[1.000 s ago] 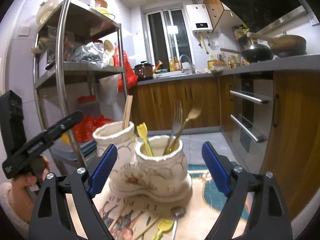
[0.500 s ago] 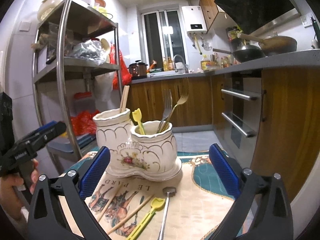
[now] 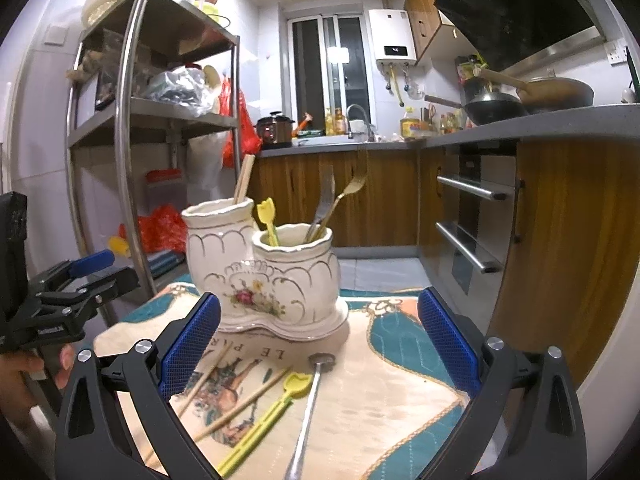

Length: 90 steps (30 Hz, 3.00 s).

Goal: Organize utensils
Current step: 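Open both tools and withdraw them from the holder over the placemat, then grasp the last chopstick with the left tool while the right tool grasps the silver spoon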

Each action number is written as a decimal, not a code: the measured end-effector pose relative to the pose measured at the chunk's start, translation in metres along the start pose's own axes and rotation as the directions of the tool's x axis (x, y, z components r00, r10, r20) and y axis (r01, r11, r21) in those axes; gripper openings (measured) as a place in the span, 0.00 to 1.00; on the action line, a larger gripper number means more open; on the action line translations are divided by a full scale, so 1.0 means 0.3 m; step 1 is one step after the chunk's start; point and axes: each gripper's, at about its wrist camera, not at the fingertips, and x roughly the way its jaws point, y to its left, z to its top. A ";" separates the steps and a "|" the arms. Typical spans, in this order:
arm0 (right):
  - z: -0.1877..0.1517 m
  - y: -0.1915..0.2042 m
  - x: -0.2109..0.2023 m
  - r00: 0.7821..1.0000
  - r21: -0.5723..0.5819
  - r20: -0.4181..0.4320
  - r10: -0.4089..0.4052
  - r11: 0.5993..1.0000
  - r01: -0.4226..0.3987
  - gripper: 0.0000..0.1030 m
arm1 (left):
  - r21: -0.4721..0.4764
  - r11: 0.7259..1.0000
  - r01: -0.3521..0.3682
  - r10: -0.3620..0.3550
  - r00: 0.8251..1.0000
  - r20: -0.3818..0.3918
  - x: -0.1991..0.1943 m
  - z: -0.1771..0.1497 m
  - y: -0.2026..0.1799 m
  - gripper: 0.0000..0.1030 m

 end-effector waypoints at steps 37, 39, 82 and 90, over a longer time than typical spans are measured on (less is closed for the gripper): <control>-0.152 -0.016 0.140 0.905 -0.035 -0.425 -0.023 0.999 0.009 0.92 | 0.077 0.987 0.140 -0.086 0.871 -0.484 0.165 -0.162 -0.143 0.75; -0.156 -0.010 0.146 0.899 -0.042 -0.436 -0.022 0.999 0.004 0.86 | 0.079 0.986 0.147 -0.090 0.869 -0.487 0.163 -0.164 -0.146 0.70; -0.123 -0.028 0.369 0.797 -0.050 -0.601 0.053 0.993 -0.103 0.19 | 0.114 0.982 0.152 -0.058 0.812 -0.581 0.287 -0.151 -0.061 0.24; -0.131 -0.023 0.354 0.801 -0.029 -0.594 0.082 0.992 -0.123 0.04 | 0.115 0.978 0.173 -0.074 0.808 -0.585 0.287 -0.150 -0.063 0.15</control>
